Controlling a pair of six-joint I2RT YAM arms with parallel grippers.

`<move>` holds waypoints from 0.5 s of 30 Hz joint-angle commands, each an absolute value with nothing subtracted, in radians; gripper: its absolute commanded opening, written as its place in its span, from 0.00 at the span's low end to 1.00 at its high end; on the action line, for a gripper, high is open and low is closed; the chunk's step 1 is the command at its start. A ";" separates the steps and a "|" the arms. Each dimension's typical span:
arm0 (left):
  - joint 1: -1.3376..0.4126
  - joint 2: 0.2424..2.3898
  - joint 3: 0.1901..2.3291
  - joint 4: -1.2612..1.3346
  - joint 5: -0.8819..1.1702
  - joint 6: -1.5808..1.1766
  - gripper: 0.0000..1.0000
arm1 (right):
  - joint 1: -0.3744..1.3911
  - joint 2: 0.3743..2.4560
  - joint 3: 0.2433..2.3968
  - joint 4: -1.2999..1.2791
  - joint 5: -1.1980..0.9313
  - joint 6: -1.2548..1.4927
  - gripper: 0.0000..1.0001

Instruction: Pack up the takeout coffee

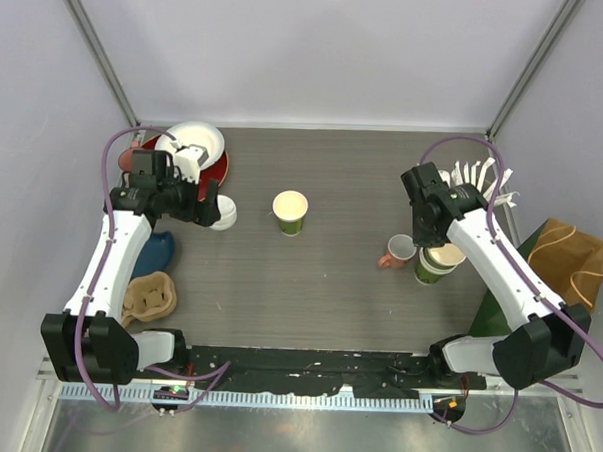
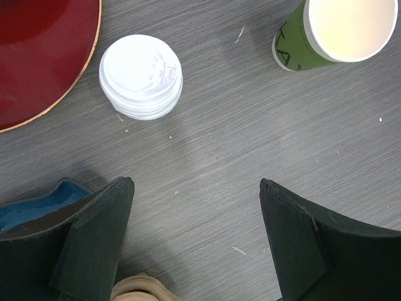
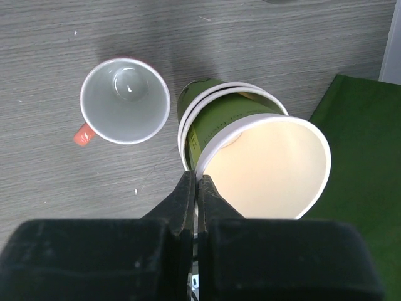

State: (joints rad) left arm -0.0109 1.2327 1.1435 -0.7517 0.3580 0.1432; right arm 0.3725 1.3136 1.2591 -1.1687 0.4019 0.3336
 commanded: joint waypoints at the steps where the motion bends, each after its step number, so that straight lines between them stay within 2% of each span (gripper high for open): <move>1: -0.005 1.213 1.149 -0.724 0.377 0.160 0.86 | 0.370 1.330 1.287 -1.180 0.414 0.325 0.01; 15: -0.005 1.220 1.172 -0.730 0.383 0.161 0.86 | 0.370 1.328 1.577 -1.396 0.512 0.310 0.01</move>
